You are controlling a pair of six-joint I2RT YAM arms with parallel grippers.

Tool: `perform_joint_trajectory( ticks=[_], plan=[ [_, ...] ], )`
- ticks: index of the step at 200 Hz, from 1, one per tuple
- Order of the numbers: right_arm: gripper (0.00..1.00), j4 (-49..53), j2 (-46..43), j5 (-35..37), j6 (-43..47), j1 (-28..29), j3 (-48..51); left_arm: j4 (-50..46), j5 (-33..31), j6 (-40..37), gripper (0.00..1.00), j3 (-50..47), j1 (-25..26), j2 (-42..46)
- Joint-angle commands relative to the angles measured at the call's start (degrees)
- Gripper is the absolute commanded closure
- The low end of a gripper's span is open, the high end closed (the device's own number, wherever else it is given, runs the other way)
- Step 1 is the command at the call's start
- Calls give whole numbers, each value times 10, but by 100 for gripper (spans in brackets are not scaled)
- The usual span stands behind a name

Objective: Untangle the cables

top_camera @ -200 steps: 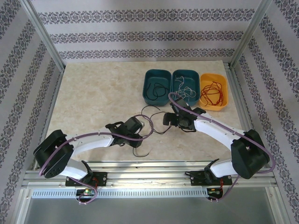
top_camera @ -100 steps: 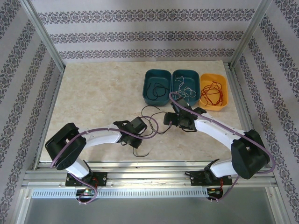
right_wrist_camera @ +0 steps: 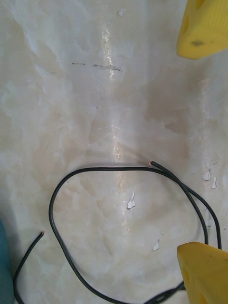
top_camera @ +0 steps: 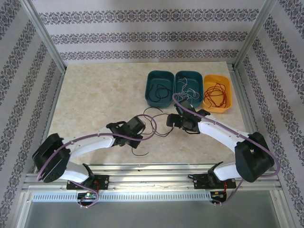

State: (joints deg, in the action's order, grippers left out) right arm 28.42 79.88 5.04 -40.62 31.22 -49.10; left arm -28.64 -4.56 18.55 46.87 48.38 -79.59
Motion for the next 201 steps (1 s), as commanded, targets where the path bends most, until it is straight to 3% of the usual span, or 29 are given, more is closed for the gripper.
perform_joint_trajectory(
  ticks=[1,69,105,146,201],
  plan=[
    [2,-5,-1,1,-8,-2,8,-57,-59,17,100,10,8,38],
    [2,-8,-8,3,-6,-1,11,-114,-120,-6,100,65,6,168],
    [2,-14,-2,0,-6,2,11,-111,-135,-52,100,119,-5,173],
    [2,-9,-11,5,-6,7,13,-105,-68,-84,100,190,-59,131],
    [2,-3,-37,16,-2,4,19,-74,6,-94,100,241,-92,136]
  ],
)
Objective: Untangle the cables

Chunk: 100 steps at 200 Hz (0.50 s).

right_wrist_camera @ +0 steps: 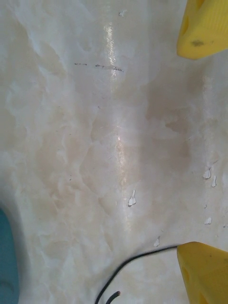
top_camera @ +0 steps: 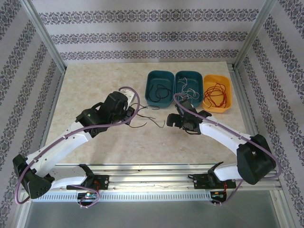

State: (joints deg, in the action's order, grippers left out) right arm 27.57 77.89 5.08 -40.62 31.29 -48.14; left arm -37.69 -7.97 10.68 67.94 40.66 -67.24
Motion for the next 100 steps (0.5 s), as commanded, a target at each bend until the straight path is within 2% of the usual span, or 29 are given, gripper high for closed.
perform_joint_trajectory(
  ticks=[1,43,100],
  plan=[
    [2,6,-17,15,-2,4,9,16,41,-15,100,31,-15,13],
    [2,5,-19,15,1,4,6,33,105,1,100,39,-32,39],
    [2,-2,-19,8,1,4,9,48,109,-4,100,58,-33,54]
  ],
)
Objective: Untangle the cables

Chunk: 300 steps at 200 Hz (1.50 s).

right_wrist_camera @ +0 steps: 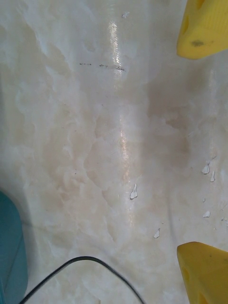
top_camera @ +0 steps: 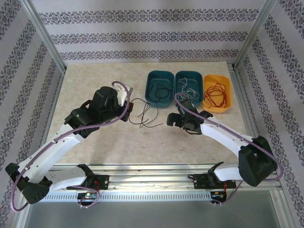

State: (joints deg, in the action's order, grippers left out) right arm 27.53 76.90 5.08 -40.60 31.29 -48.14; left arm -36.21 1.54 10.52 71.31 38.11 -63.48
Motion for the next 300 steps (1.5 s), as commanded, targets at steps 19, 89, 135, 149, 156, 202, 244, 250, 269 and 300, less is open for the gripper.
perform_joint_trajectory(
  ticks=[19,89,135,149,156,202,244,250,269,300],
  plan=[
    [2,-7,-12,4,2,4,9,48,22,1,100,26,-7,20],
    [3,-2,-32,14,6,5,10,125,52,14,100,6,-7,27],
    [7,-41,-82,-16,33,4,16,68,50,-26,100,24,-7,7],
    [10,-52,-93,-23,50,3,11,61,48,-40,100,20,-8,9],
    [10,-60,-99,-29,60,3,10,61,50,-49,100,16,-7,11],
    [28,-187,-108,-142,123,3,38,88,102,-130,100,-10,-7,18],
    [30,-274,-88,-154,190,4,70,91,103,-178,100,-5,-8,6],
    [30,-280,-83,-150,198,4,71,92,106,-182,100,-5,-8,6],
    [30,-294,-62,-151,207,-9,68,98,106,-177,100,-5,-8,11],
    [34,-328,-23,-199,177,-21,65,114,109,-146,100,-4,-8,33]
  ],
)
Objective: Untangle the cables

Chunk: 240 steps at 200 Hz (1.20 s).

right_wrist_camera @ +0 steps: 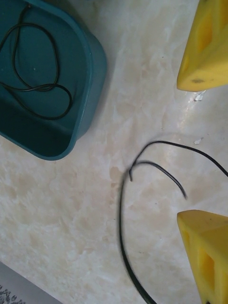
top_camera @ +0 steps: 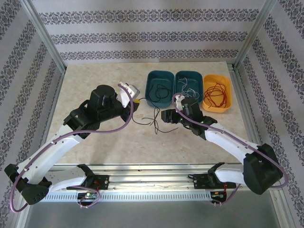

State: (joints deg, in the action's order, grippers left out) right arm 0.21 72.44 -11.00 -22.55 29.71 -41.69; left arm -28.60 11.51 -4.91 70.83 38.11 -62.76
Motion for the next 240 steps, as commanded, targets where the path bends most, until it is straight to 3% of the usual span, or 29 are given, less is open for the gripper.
perform_joint_trajectory(
  ticks=[1,145,200,219,240],
  plan=[
    [34,-56,22,-39,-4,-5,1,38,8,8,100,1,-8,26],
    [31,-237,168,-140,-97,22,6,64,16,23,100,-18,-8,24],
    [32,-277,211,-132,-113,21,-6,79,50,32,100,-30,-8,44],
    [39,-297,226,-136,-124,22,-11,79,54,35,100,-31,-9,48],
    [60,-298,232,-124,-130,21,-11,74,45,37,100,-32,-9,52]
  ],
)
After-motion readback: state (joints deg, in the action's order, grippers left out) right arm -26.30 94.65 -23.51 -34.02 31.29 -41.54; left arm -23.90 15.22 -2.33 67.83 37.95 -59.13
